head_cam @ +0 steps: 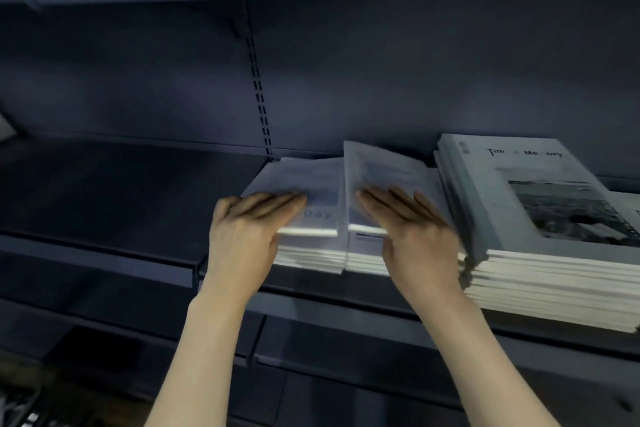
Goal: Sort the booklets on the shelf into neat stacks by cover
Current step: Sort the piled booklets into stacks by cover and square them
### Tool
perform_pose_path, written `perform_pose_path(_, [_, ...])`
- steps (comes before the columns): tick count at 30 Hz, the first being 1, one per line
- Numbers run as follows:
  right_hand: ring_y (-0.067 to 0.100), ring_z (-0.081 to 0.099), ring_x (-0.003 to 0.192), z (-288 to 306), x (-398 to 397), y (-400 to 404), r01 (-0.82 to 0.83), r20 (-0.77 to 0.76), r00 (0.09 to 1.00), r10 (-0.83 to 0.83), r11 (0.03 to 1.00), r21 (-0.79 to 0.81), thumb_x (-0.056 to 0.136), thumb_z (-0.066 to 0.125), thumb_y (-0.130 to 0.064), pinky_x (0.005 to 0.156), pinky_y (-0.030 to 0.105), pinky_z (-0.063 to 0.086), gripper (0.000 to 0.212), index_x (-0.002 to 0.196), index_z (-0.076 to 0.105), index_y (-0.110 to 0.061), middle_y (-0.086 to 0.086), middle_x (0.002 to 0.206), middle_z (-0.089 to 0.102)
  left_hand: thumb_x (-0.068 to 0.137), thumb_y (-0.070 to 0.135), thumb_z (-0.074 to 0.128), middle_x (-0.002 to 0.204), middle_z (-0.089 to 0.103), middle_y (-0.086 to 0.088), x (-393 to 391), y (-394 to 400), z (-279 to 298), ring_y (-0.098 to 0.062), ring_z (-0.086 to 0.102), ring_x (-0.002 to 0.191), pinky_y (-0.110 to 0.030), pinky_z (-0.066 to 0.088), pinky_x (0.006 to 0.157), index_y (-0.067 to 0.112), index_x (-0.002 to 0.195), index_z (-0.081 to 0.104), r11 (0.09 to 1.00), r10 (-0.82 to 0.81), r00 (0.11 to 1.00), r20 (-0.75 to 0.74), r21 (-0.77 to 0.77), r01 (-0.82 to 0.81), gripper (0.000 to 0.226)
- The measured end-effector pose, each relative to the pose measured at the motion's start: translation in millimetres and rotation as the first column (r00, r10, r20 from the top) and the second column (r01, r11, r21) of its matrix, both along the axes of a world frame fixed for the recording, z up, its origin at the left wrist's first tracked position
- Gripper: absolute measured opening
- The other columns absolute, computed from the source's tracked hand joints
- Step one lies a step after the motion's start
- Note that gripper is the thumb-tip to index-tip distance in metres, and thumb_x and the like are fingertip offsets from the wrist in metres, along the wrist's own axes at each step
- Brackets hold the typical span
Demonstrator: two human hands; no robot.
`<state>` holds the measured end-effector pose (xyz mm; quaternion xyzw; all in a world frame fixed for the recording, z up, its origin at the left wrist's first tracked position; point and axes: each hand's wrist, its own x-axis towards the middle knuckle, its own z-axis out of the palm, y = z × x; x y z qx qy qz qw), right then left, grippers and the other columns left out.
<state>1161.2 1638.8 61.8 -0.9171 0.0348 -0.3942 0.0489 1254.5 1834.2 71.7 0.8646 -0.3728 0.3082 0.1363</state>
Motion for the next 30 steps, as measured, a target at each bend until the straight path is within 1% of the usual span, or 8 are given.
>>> perform_pose_path(4, [0.023,0.062,0.109,-4.7,7.0,1.4,0.064,-0.052,0.997,-0.064,0.998,-0.003,0.063,0.038,0.009,0.095,0.042,0.046,0.068,0.116,0.066,-0.022,-0.002,0.117,0.066,0.072,0.0,0.035,0.114,0.066,0.011,10.8,-2.4,-7.7,-0.013,0.065,0.102,-0.03,0.033,0.078,0.027,0.114,0.066,0.999,-0.038,0.998,-0.049,-0.002,0.038,0.059])
perform_pose_path(8, [0.027,0.064,0.105,-11.2,8.8,2.7,0.126,-0.153,0.981,-0.122,0.992,0.011,0.053,0.061,0.02,0.088,0.047,0.05,0.072,0.111,0.07,-0.022,-0.002,0.114,0.068,0.065,-0.009,0.051,0.115,0.066,0.008,20.5,-4.6,-16.4,-0.017,0.063,0.107,-0.029,0.032,0.082,0.026,0.111,0.068,0.998,-0.067,0.993,-0.093,-0.013,0.066,0.061])
perform_pose_path(11, [0.027,0.059,0.114,-7.2,7.1,3.3,0.093,-0.335,0.939,-0.083,0.996,0.015,0.059,0.071,0.011,0.092,0.05,0.045,0.073,0.123,0.062,-0.023,-0.003,0.125,0.061,0.052,-0.015,0.068,0.119,0.064,0.006,23.8,-3.0,-21.2,-0.02,0.061,0.111,-0.029,0.029,0.088,0.025,0.114,0.066,0.995,-0.086,0.98,-0.177,0.035,0.094,0.074])
perform_pose_path(14, [0.015,0.023,0.141,6.2,4.3,-6.2,0.03,-0.574,0.818,0.026,0.996,0.089,0.092,0.055,-0.025,0.115,0.039,0.02,0.063,0.145,0.024,-0.037,-0.016,0.152,0.022,0.061,0.003,0.057,0.129,0.056,0.01,27.7,0.6,-18.2,-0.017,0.053,0.121,-0.025,0.023,0.096,0.028,0.122,0.06,0.987,-0.103,0.957,-0.273,0.089,0.132,0.066])
perform_pose_path(16, [0.01,0.005,0.144,11.7,4.1,-13.0,-0.002,-0.666,0.742,0.081,0.993,0.118,0.096,0.039,-0.045,0.117,0.036,0.009,0.059,0.147,0.008,-0.041,-0.02,0.155,0.004,0.068,0.019,0.043,0.138,0.037,0.023,27.7,0.2,-8.5,-0.002,0.034,0.131,-0.017,0.011,0.102,0.036,0.131,0.048,0.986,-0.074,0.927,-0.368,0.115,0.124,0.066])
perform_pose_path(19, [0.007,-0.003,0.143,16.0,2.1,-15.5,-0.014,-0.706,0.691,0.155,0.979,0.202,0.091,0.035,-0.057,0.117,0.035,0.005,0.062,0.146,0.01,-0.041,-0.02,0.155,0.0,0.072,0.041,0.032,0.137,0.007,0.034,27.4,-0.6,-3.0,0.01,0.005,0.135,-0.018,0.0,0.108,0.044,0.14,0.028,0.969,-0.038,0.869,-0.494,0.193,0.152,0.068])
perform_pose_path(22, [0.008,-0.004,0.143,15.4,-0.8,-16.5,-0.023,-0.708,0.681,0.19,0.971,0.239,0.091,0.035,-0.057,0.117,0.034,0.004,0.059,0.145,0.016,-0.042,-0.019,0.155,0.003,0.068,0.061,0.018,0.144,0.004,0.033,20.6,-0.9,-2.5,0.016,-0.006,0.127,-0.029,-0.006,0.113,0.045,0.141,0.023,0.956,0.018,0.854,-0.519,0.259,0.138,0.076])
perform_pose_path(30, [0.008,-0.002,0.143,15.1,-4.8,-17.0,-0.031,-0.693,0.694,0.198,0.969,0.246,0.092,0.035,-0.054,0.117,0.033,0.003,0.056,0.145,0.02,-0.041,-0.018,0.155,0.007,0.06,0.081,0.011,0.138,0.004,0.035,16.7,-6.5,-9.9,0.013,-0.001,0.132,-0.029,-0.004,0.115,0.045,0.139,0.029,0.972,-0.011,0.838,-0.545,0.193,0.138,0.089])
